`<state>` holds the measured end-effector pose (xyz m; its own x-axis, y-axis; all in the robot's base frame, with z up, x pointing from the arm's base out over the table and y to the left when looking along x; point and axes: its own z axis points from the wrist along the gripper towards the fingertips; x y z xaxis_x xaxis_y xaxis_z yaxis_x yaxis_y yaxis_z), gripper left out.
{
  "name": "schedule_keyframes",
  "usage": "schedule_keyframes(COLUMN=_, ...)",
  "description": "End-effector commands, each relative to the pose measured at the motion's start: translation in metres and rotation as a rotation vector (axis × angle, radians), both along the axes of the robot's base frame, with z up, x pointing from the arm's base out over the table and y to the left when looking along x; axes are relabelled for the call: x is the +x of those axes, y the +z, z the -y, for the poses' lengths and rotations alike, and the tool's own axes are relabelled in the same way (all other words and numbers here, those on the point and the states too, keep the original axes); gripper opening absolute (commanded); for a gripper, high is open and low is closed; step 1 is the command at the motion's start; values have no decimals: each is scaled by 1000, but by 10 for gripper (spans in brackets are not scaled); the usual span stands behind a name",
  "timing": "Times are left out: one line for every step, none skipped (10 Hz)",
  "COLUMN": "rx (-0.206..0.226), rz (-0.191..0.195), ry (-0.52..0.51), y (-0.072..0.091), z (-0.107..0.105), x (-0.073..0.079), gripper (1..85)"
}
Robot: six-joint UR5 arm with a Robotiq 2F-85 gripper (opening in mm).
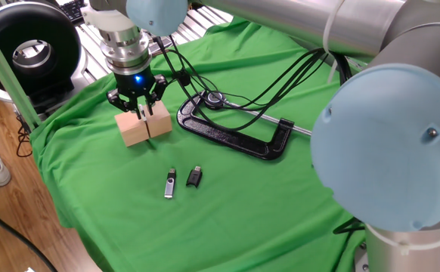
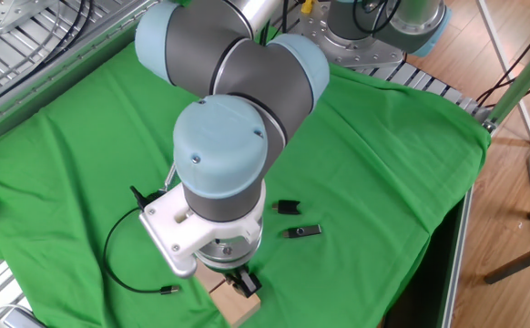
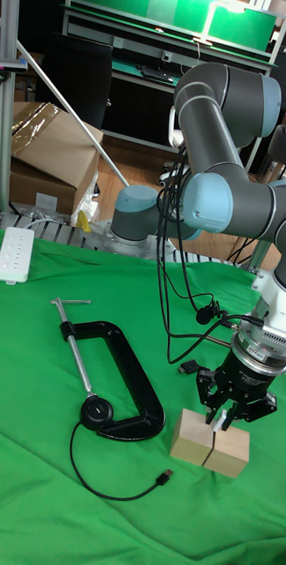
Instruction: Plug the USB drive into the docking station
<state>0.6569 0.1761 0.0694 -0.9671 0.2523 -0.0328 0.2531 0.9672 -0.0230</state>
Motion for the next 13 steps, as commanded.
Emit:
schedule_keyframes(rx=12, rz=-1, ry=-5, y=1, z=-2, x=0, gripper=287)
schedule_keyframes(rx=10, rz=1, ry=-5, y=1, z=-2, x=0, gripper=280)
schedule_keyframes(rx=10, rz=1, ry=-7, y=0, z=-2, x=0, gripper=263)
schedule_keyframes(rx=8, rz=1, ry=-7, y=0, z=-1, x=0, gripper=253)
schedule_keyframes(rx=8, rz=1, ry=-7, y=0, z=-1, x=0, gripper=247)
schedule_keyframes(rx=7, rz=1, ry=-8, y=0, z=-1, x=0, gripper=237)
schedule_keyframes(rx=5, rz=-1, ry=-10, y=1, z=-1, x=0, gripper=220)
schedule_keyframes(rx=5, rz=-1, ry=-10, y=1, z=-1, x=0, gripper=220)
schedule_keyframes(rx=5, rz=-1, ry=-10, y=0, z=-2, x=0, gripper=217)
schedule_keyframes(rx=5, rz=-1, ry=-8, y=0, z=-2, x=0, gripper=213)
schedule_keyframes(rx=10, rz=-1, ry=-7, y=0, z=-4, x=0, gripper=207)
schedule_keyframes(rx=12, rz=2, ry=-5, y=0, z=-4, x=0, gripper=203)
schedule_keyframes(rx=13, rz=4, ry=-4, y=0, z=-5, x=1, gripper=197)
